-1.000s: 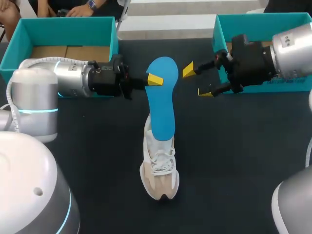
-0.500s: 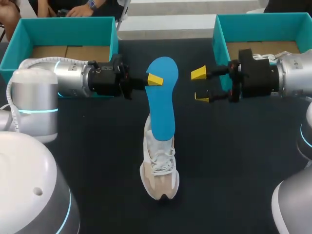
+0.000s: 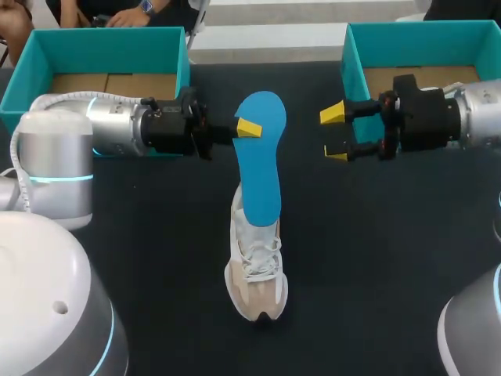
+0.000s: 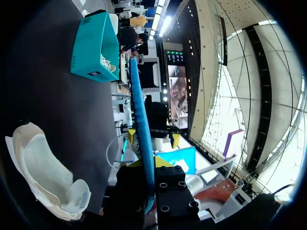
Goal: Take the shoe out of the shoebox, open the shoe tongue, remove and reinsert the insole, then place the shoe into the shoebox
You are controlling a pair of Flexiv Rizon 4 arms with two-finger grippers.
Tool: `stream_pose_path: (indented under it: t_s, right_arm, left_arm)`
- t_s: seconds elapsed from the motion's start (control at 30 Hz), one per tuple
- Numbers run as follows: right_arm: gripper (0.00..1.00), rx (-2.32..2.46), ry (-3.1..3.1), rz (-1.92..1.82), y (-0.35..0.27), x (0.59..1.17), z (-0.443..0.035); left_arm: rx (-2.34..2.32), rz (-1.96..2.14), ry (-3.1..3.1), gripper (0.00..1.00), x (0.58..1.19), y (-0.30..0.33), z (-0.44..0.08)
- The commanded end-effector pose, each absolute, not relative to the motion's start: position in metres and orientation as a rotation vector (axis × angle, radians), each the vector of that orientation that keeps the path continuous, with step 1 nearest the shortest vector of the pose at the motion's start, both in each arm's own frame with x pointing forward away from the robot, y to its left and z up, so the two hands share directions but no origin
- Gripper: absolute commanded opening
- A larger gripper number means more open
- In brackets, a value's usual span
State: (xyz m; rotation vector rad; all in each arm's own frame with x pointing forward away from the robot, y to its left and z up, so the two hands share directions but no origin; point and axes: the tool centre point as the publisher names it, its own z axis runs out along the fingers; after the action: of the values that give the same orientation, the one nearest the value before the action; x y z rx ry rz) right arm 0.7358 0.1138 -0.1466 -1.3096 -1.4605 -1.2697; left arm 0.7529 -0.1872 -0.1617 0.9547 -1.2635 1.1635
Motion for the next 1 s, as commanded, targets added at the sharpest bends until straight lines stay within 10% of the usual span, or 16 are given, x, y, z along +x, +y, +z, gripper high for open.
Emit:
stream_pose_path:
  t_s: [0.03,1.0]
  right_arm:
    - [1.0,-1.311,-1.461,-1.269,0.117,0.737,-0.147]
    - [1.0,-1.311,-1.461,-1.269,0.117,0.737,-0.147]
  left_arm:
    - [0.956,1.163,-1.265,0.0,0.752,-0.188,-0.162]
    - [-0.023,1.928,-2.119,0.0,0.756,-0.19,-0.135]
